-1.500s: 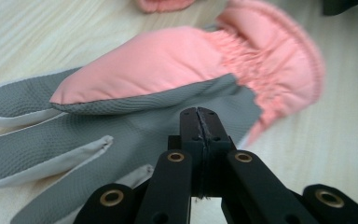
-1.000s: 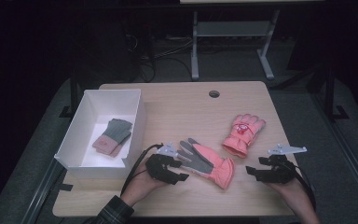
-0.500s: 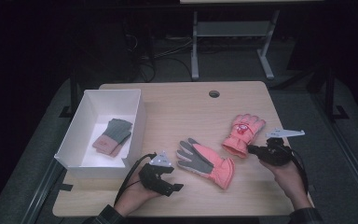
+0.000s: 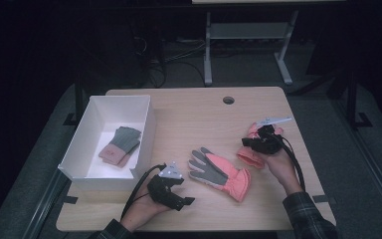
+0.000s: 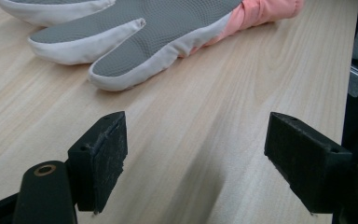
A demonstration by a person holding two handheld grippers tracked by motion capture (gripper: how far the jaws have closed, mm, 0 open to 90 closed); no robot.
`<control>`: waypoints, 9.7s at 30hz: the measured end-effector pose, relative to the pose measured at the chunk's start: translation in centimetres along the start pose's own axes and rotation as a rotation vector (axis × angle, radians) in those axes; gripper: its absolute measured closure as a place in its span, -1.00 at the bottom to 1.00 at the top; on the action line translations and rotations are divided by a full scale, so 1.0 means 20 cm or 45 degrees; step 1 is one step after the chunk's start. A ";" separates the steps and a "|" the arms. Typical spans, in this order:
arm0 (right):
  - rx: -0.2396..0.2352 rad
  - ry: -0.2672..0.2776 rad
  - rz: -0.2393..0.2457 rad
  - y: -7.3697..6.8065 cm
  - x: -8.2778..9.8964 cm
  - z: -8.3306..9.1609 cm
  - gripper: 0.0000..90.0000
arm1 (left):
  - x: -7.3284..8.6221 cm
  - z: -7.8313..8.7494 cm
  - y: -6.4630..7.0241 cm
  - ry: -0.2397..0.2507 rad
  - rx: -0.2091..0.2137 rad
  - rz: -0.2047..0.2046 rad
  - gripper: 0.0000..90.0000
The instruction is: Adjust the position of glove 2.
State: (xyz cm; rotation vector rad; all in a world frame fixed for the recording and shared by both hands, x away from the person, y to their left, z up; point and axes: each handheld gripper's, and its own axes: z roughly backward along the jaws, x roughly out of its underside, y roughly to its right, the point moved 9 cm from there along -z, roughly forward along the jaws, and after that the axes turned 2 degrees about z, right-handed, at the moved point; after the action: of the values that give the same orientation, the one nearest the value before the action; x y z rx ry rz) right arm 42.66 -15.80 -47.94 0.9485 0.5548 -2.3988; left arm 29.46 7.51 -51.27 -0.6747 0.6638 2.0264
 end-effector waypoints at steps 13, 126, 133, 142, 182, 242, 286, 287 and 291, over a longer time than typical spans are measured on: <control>0.007 -0.114 0.008 0.01 0.11 -0.03 1.00 | 0.01 -0.01 -0.03 -0.007 -0.015 0.001 -0.54; -0.093 0.005 0.138 0.05 0.00 0.38 0.88 | 0.01 -0.01 -0.02 -0.030 0.022 0.004 -0.49; -0.169 -0.006 0.233 -0.15 -0.04 0.38 0.87 | 0.01 -0.02 -0.02 -0.017 0.020 0.017 -0.49; -0.246 -0.040 0.385 -0.40 -0.08 0.32 0.87 | 0.01 -0.02 -0.02 -0.019 0.020 0.016 -0.50; -0.192 -0.223 0.532 -0.62 0.04 -0.01 0.24 | -0.01 0.00 -0.01 0.010 0.016 0.008 -0.47; -0.428 -0.240 0.424 -0.55 0.44 0.07 1.00 | -0.31 -0.07 -0.20 0.072 -0.060 0.125 0.99; -0.250 -0.106 0.370 -0.47 0.06 -0.04 1.00 | -0.35 0.00 -0.12 0.125 0.048 0.122 0.99; -0.250 -0.106 0.370 -0.47 0.06 -0.04 1.00 | -0.35 0.00 -0.12 0.125 0.048 0.122 0.99; -0.238 -0.125 0.367 -0.46 0.11 -0.04 1.00 | -0.36 0.00 -0.13 0.130 0.040 0.131 0.97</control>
State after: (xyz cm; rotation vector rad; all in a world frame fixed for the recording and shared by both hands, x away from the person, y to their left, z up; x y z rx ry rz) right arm 36.31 -8.64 -48.36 0.7682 0.5536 -2.0841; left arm 35.08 4.65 -46.98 -0.7433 0.8030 2.0816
